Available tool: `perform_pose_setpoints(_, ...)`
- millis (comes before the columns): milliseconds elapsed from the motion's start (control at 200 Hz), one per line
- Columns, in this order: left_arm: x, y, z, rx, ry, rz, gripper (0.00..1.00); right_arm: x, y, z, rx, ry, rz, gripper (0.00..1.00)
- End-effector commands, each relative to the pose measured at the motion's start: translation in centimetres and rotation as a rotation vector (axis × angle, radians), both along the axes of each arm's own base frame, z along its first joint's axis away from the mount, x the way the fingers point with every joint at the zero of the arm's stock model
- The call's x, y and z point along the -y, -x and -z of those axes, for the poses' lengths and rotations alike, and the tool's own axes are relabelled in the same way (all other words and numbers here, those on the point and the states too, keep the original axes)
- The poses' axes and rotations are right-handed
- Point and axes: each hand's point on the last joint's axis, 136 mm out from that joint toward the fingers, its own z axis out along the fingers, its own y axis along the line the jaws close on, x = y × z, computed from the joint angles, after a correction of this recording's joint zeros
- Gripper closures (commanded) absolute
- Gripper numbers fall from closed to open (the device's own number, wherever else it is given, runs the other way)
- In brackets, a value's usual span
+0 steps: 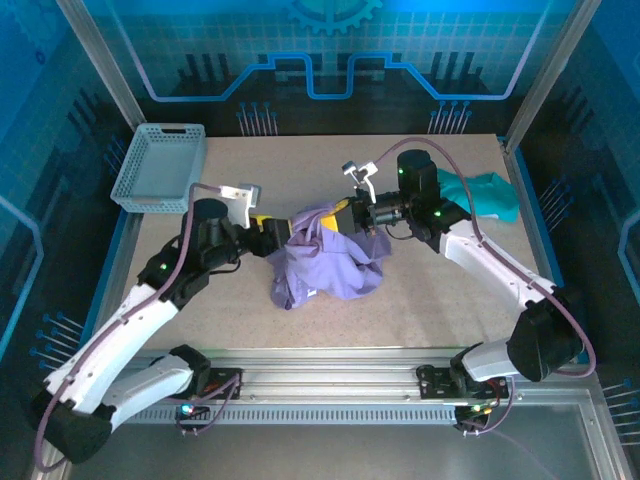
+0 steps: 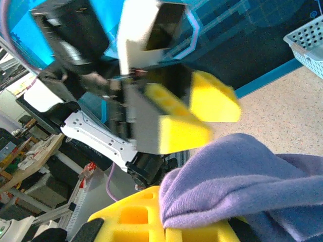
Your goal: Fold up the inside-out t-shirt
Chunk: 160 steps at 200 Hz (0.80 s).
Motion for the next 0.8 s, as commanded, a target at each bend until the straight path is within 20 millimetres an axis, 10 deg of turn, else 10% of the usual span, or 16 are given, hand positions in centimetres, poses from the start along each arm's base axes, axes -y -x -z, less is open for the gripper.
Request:
perform_pose_setpoints(0, 1.6, 1.7, -1.1, 0.098, -0.037, 0.104, 0.44, 0.2, -0.6, -1.2, 0.014, -0.005, 0.012, 1.00)
perform_pose_setpoints(185, 5.0, 3.5, -1.1, 0.129, -0.066, 0.278, 0.60, 0.2, -0.9, -1.2, 0.006, -0.001, 0.016, 1.00)
perform_pose_setpoints(490, 6.3, 0.6, 0.2, 0.070, -0.137, 0.244, 0.67, 0.3, -0.6, -1.1, 0.010, 0.003, 0.009, 1.00)
perform_pose_setpoints(795, 6.9, -0.4, 0.5, 0.054, -0.141, 0.243, 1.00, 1.4, -0.2, -0.5, 0.037, 0.020, 0.005, 1.00)
